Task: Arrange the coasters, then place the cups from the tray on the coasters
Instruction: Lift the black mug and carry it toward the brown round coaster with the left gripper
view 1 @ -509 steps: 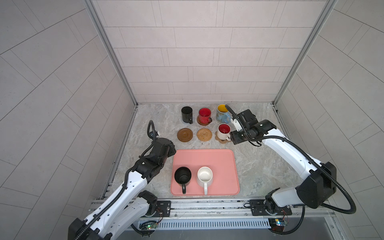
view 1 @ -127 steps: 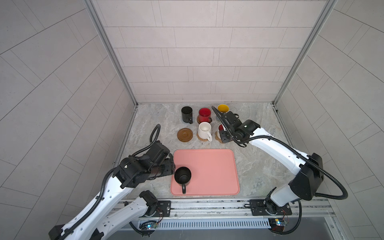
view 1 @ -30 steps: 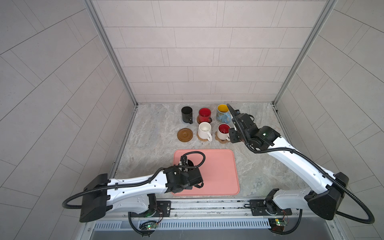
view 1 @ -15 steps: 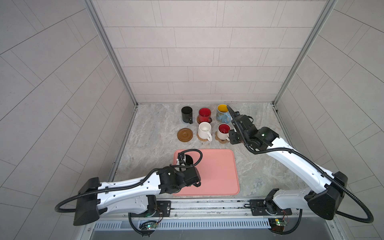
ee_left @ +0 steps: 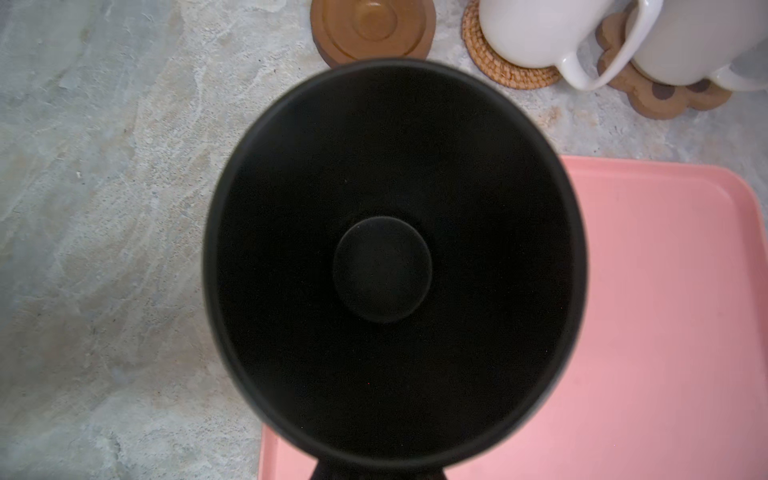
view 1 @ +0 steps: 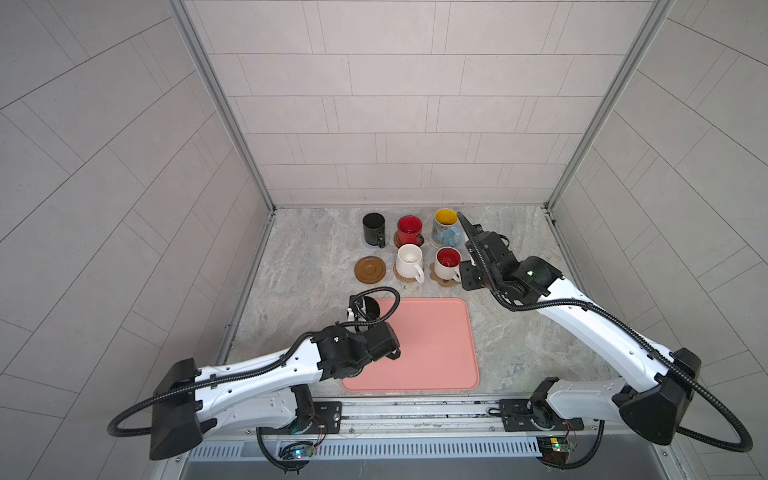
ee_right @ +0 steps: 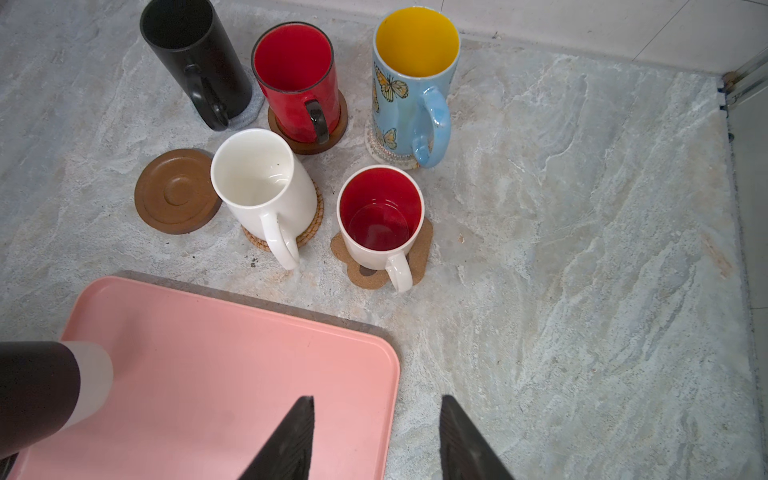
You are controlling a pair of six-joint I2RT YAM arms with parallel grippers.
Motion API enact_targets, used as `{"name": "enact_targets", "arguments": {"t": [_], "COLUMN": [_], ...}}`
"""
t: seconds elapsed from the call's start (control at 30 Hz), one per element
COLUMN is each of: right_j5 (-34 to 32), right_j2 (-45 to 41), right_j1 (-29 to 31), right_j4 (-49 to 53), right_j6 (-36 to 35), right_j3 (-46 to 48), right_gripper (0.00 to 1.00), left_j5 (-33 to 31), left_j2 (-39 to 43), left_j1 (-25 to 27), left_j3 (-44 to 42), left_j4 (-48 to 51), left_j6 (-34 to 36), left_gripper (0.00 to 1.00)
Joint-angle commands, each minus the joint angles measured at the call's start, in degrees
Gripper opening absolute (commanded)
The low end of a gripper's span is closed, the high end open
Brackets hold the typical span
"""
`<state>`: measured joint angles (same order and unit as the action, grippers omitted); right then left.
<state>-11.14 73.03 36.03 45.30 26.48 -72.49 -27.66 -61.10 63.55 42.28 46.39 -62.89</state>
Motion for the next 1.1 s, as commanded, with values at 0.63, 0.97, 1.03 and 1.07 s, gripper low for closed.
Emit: {"name": "enact_targets", "arguments": {"t": [0.63,0.97,1.03,1.07], "right_j5": [-0.9,0.4,0.5,0.5], "right_j2": [-7.1,-9.0,-9.3,-9.4], "right_j1": [-0.2,-0.4,-0.5,-0.6], "right_j4": [1.6,3.0,3.4,3.5], "right_j6": [-0.6,-2.3,-2.8,-3.2], "right_j3": [4.2,5.9,5.9,5.9], "right_gripper": [0.51,0.51,0.51,0.51], "left_j5": [-4.1,-4.8,-5.5,-6.2], "left_j2": [-16.4,-28.3,-30.7,-31.8], "left_j1": [-18.9,-21.5,-21.8,-21.9], "left_j3": [14.2,24.1,26.0,27.0], "left_j4": [-11.5,-12.9,-12.6,-12.3], "left_j6": [10.8,10.4,9.7,9.3], "left_gripper": [0.11,0.11,0.11,0.11]}}
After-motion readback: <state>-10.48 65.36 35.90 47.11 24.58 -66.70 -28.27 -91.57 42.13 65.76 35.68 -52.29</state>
